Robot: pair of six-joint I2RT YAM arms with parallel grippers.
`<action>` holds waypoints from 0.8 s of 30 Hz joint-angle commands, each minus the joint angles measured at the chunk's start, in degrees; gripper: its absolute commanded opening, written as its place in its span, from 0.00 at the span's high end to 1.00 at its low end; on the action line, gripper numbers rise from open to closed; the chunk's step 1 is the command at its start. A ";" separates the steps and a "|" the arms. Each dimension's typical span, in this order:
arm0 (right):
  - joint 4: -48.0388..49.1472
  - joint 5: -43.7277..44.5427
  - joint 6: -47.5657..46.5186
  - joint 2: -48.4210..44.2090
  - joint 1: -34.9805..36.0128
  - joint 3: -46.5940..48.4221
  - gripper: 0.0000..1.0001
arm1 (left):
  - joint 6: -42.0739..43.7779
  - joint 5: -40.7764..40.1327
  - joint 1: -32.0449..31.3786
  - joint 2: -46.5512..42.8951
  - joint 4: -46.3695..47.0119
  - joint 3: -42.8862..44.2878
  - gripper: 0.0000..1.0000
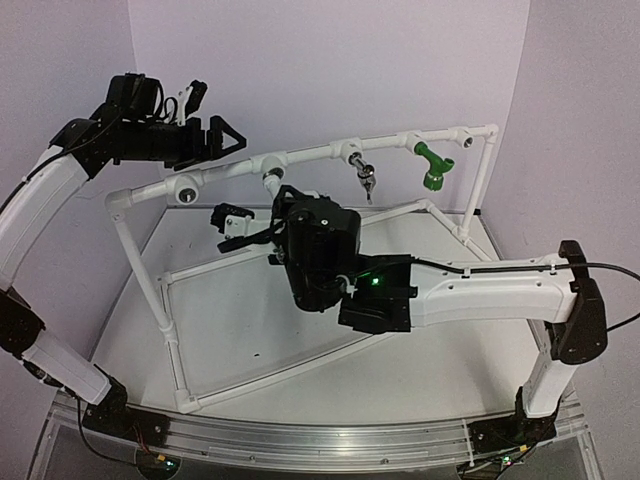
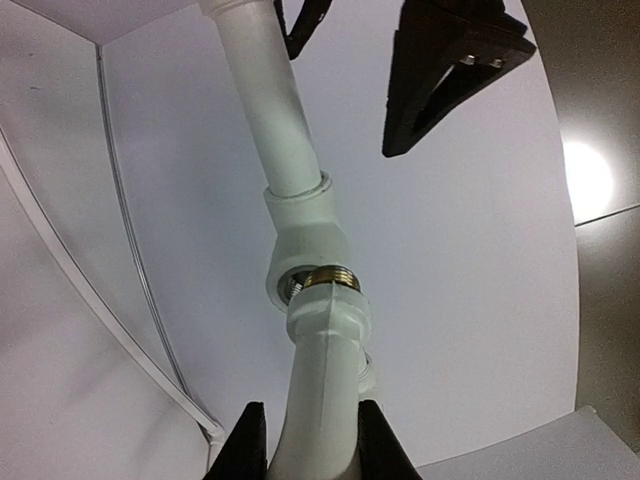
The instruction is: Install the water faucets
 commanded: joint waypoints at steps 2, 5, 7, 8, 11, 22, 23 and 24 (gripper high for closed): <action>-2.91 -0.76 3.25 0.64 -0.71 3.56 1.00 | 0.81 0.15 -0.09 -2.37 2.74 0.14 0.00; -3.12 -0.56 3.56 0.82 -1.32 3.86 1.00 | 0.83 0.09 -0.11 -2.52 2.88 0.06 0.00; -3.21 -0.41 3.66 1.13 -1.80 4.25 1.00 | 0.83 0.09 -0.11 -2.48 2.88 0.06 0.00; -3.29 -0.41 3.69 1.21 -1.91 4.45 1.00 | 0.83 0.07 -0.12 -2.47 2.88 0.07 0.00; -3.79 -0.14 4.01 1.36 -2.27 4.76 1.00 | 0.83 0.16 -0.11 -2.44 2.94 -0.05 0.00; -6.54 -0.12 6.21 1.34 -3.22 5.41 1.00 | 1.00 0.24 -0.10 -2.27 3.32 0.15 0.00; -6.60 -0.06 6.24 1.57 -3.26 5.81 1.00 | 0.97 0.27 -0.11 -2.22 3.33 0.10 0.00; -6.65 -0.07 6.34 1.81 -3.26 6.22 1.00 | 1.00 0.33 -0.09 -2.20 3.41 0.05 0.00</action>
